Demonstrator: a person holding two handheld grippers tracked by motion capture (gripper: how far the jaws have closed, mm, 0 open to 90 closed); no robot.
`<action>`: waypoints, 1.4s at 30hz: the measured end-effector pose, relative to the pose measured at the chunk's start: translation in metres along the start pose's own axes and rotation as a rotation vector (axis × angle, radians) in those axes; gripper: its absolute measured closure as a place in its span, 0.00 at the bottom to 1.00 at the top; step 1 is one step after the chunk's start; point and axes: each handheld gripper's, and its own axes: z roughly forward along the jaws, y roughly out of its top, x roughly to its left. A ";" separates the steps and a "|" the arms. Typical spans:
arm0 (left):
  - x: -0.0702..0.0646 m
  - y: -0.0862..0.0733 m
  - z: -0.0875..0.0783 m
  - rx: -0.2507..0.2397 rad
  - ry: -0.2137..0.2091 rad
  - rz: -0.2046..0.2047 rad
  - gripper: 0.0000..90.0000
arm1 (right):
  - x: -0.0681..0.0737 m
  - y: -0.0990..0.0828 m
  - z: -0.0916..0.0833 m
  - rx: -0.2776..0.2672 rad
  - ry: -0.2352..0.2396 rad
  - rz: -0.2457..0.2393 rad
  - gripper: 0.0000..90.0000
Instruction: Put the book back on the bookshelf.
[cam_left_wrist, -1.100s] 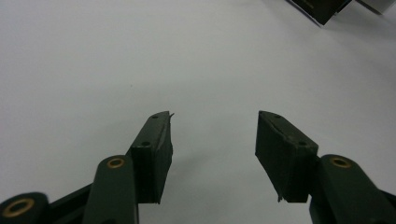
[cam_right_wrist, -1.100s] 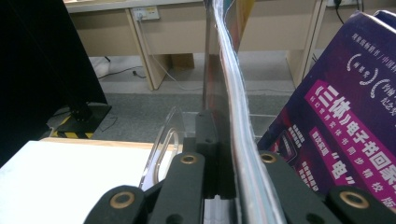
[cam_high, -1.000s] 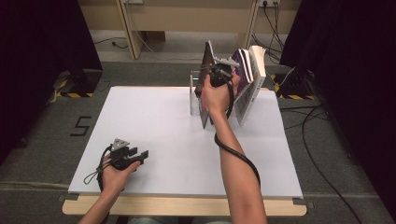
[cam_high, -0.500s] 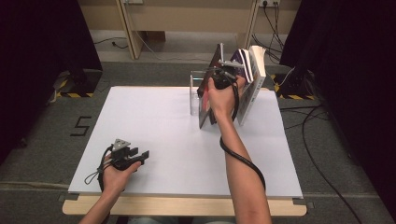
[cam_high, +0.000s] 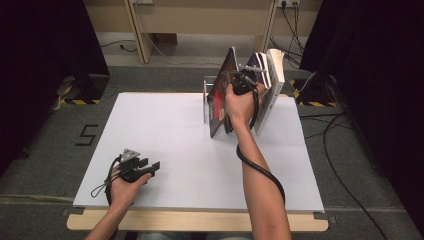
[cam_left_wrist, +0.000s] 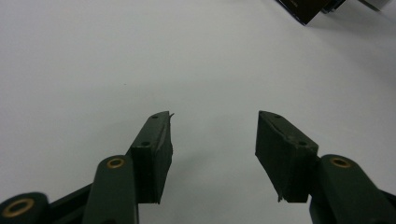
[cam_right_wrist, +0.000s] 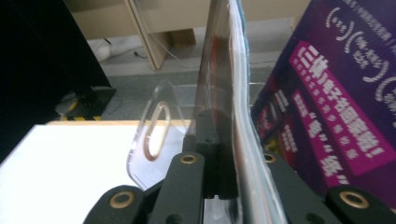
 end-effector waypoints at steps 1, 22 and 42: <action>0.000 0.000 0.000 0.000 0.000 0.000 0.50 | 0.001 0.000 0.000 -0.004 0.002 0.001 0.97; 0.002 0.001 -0.001 -0.004 0.001 -0.001 0.50 | 0.017 -0.008 0.005 -0.118 0.006 -0.015 0.96; -0.003 0.000 0.001 0.001 -0.007 0.008 0.50 | -0.005 -0.010 0.001 -0.070 -0.050 -0.034 0.83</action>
